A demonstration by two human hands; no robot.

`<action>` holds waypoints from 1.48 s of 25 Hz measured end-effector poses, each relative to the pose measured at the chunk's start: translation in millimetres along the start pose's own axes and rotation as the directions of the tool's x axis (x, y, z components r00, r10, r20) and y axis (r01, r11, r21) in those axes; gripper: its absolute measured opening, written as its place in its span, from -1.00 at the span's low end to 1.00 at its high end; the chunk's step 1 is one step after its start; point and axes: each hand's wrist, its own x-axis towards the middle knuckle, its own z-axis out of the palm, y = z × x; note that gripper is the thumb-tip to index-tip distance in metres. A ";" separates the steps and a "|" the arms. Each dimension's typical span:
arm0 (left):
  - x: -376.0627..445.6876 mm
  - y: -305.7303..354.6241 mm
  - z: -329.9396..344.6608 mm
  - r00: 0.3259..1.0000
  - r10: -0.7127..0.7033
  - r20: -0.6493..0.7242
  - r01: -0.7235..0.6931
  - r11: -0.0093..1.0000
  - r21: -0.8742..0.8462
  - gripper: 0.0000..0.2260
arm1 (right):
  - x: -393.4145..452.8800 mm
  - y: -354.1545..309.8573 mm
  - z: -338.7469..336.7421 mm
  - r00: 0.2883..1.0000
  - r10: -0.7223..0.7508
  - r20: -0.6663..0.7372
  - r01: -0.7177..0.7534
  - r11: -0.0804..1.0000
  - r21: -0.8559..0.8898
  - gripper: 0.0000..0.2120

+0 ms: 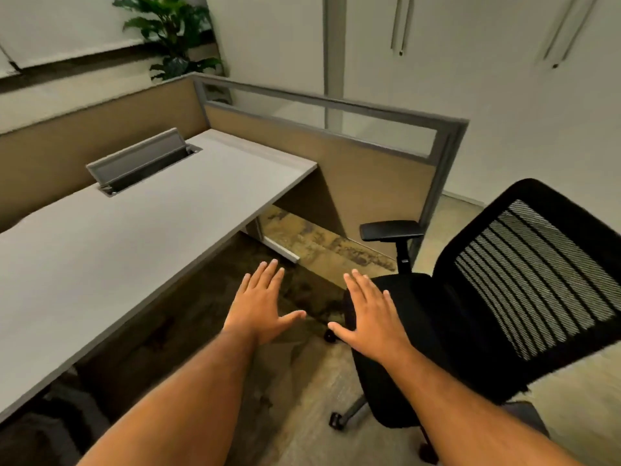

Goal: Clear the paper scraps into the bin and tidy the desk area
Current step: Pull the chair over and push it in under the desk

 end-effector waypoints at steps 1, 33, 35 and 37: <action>6.2 19.6 -0.6 0.999 0.042 -0.009 -0.042 0.999 -0.003 0.02 | -9.3 17.7 -10.6 0.999 0.036 -0.011 -0.036 0.999 -0.016 0.01; 23.6 513.8 42.0 0.842 0.535 0.073 -0.508 0.831 -0.228 -0.07 | -313.5 386.0 -201.9 0.807 0.587 -0.060 -0.590 0.804 -0.069 0.06; 31.4 540.5 42.4 0.868 0.494 0.043 -0.471 0.849 -0.239 -0.09 | -315.7 426.9 -220.8 0.826 0.563 -0.031 -0.563 0.820 -0.109 0.06; 37.7 565.8 42.4 0.901 0.433 0.026 -0.410 0.870 -0.275 -0.10 | -309.2 462.6 -241.0 0.843 0.537 -0.005 -0.533 0.836 -0.128 0.04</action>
